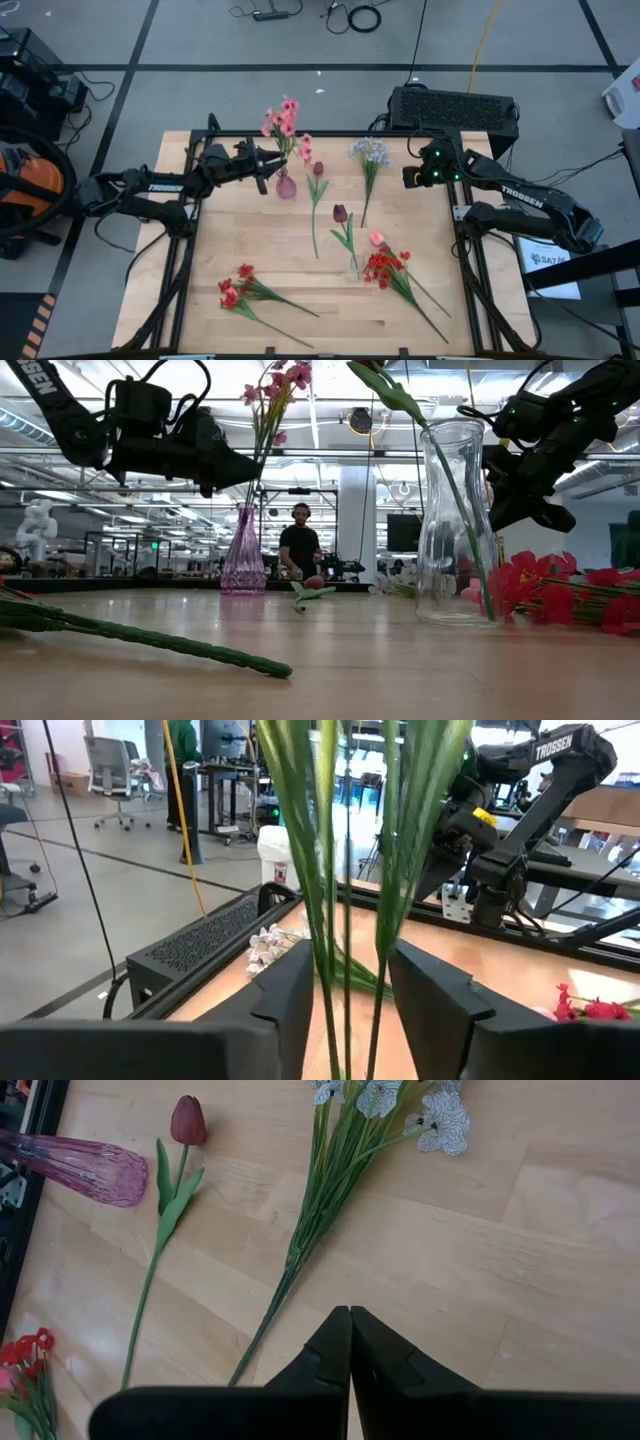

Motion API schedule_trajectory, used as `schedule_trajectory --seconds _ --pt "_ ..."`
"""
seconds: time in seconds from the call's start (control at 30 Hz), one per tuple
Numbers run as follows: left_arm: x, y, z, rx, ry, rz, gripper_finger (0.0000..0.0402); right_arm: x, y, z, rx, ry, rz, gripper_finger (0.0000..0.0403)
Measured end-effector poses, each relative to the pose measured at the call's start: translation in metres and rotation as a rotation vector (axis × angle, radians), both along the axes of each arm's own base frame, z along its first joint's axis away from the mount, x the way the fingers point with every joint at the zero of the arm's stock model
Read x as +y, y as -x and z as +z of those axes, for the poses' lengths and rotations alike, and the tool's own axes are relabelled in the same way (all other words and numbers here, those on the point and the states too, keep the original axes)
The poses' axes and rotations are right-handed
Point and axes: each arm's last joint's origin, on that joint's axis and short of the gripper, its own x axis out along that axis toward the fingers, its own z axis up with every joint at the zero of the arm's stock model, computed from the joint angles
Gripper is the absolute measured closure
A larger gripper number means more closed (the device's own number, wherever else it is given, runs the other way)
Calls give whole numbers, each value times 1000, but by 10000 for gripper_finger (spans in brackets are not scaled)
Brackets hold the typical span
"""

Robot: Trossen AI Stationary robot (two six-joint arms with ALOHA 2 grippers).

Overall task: Sort flowers into vase by color
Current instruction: Put the pink flowers into the violet flower vase, then put the right red flowers into the transparent flower vase

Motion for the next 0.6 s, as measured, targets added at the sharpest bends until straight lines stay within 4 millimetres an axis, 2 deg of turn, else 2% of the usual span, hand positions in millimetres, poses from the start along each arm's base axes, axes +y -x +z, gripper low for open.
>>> schedule_trajectory --seconds 0.23,0.6 --pt "-4 6 13 -45 -46 1 240 0 0 0 0 0 0 403" --pt "-17 28 23 72 -16 33 240 -1 0 0 10 10 -17 403"
